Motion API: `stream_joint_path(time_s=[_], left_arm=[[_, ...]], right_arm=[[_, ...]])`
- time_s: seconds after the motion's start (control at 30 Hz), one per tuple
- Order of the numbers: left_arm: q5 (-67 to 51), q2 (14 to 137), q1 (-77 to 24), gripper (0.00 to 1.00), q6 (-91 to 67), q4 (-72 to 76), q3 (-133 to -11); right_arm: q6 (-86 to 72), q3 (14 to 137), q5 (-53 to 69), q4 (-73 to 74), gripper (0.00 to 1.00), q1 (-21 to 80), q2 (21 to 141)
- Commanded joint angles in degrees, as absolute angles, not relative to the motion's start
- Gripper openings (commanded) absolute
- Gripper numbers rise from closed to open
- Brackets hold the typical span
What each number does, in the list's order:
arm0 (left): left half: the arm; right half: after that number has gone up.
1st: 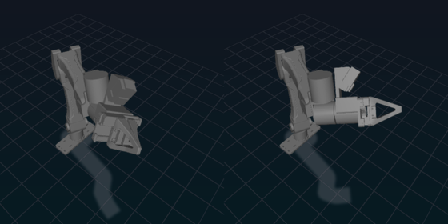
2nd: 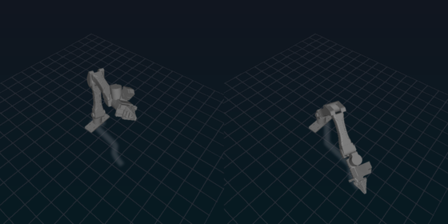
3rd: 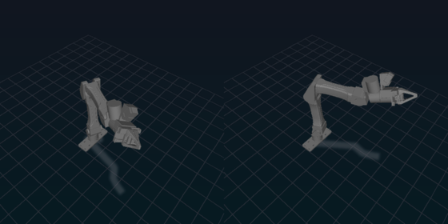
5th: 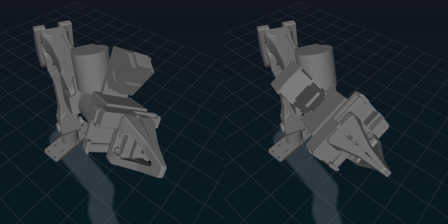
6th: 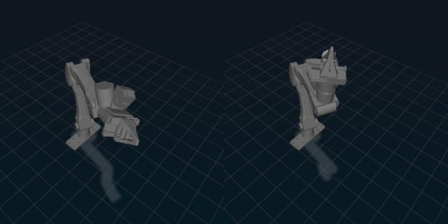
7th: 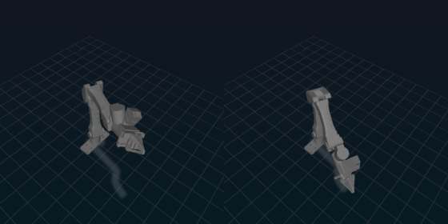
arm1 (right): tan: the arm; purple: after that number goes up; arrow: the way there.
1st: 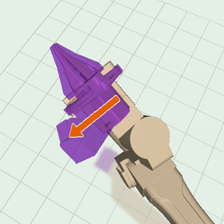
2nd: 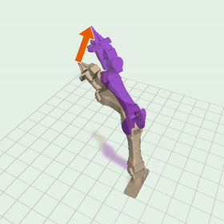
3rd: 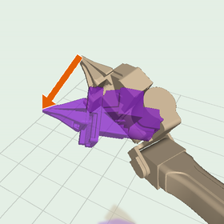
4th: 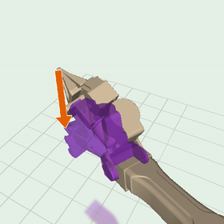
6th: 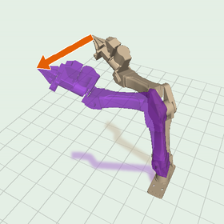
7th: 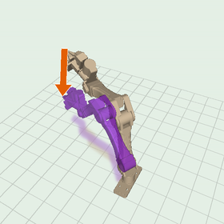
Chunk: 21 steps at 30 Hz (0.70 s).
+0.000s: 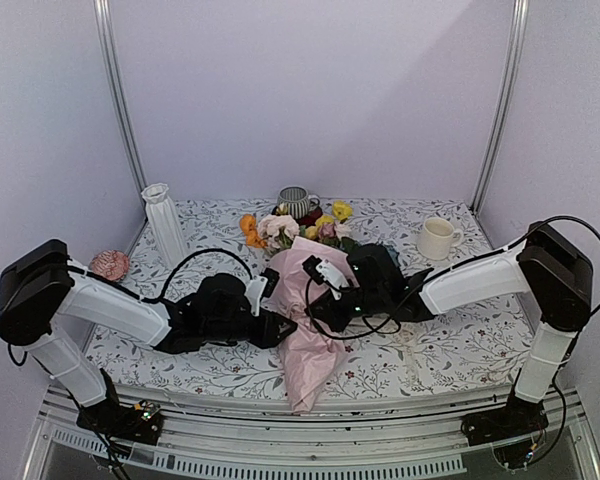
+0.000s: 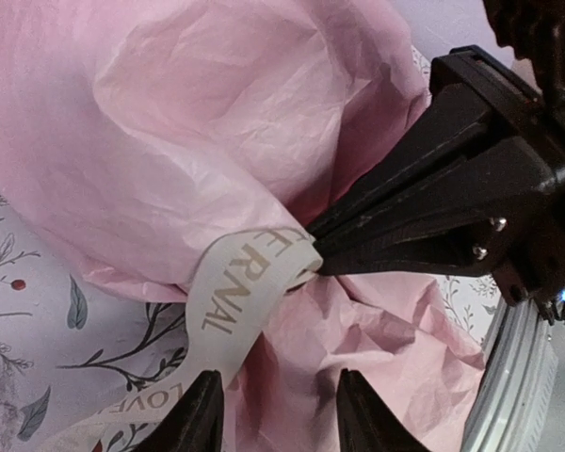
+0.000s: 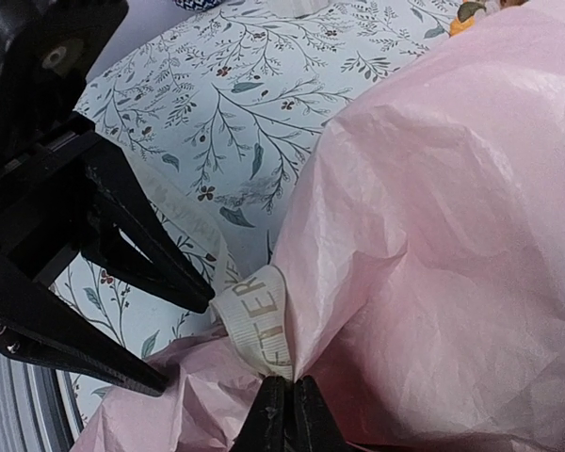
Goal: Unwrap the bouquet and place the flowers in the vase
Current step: Untie the half-tied ribbon from the folded wrapping paper.
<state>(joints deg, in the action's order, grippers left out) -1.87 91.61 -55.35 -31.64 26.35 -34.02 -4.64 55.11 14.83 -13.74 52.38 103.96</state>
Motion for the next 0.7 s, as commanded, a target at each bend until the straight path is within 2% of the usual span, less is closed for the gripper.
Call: stream_joint_path(time_s=[0.0, 0.4, 0.53, 0.67], left_arm=[[-2.49, 92.35, -56.1, 0.43, -30.86, 24.26, -35.63], [-1.15, 93.08, -56.41, 0.43, -30.41, 23.3, -35.8], [-0.74, 93.15, -56.66, 0.43, -30.22, 23.21, -35.86], [-0.64, 93.07, -56.76, 0.42, -29.99, 23.33, -35.86]], right_arm=[[-4.22, 55.09, 13.54, -13.21, 0.04, 52.87, 100.67], [-4.61, 57.64, 14.12, -11.07, 0.04, 52.86, 98.04], [-4.32, 58.05, 12.65, -9.58, 0.12, 52.84, 97.96], [-4.31, 56.69, 11.83, -8.68, 0.14, 52.91, 97.18]])
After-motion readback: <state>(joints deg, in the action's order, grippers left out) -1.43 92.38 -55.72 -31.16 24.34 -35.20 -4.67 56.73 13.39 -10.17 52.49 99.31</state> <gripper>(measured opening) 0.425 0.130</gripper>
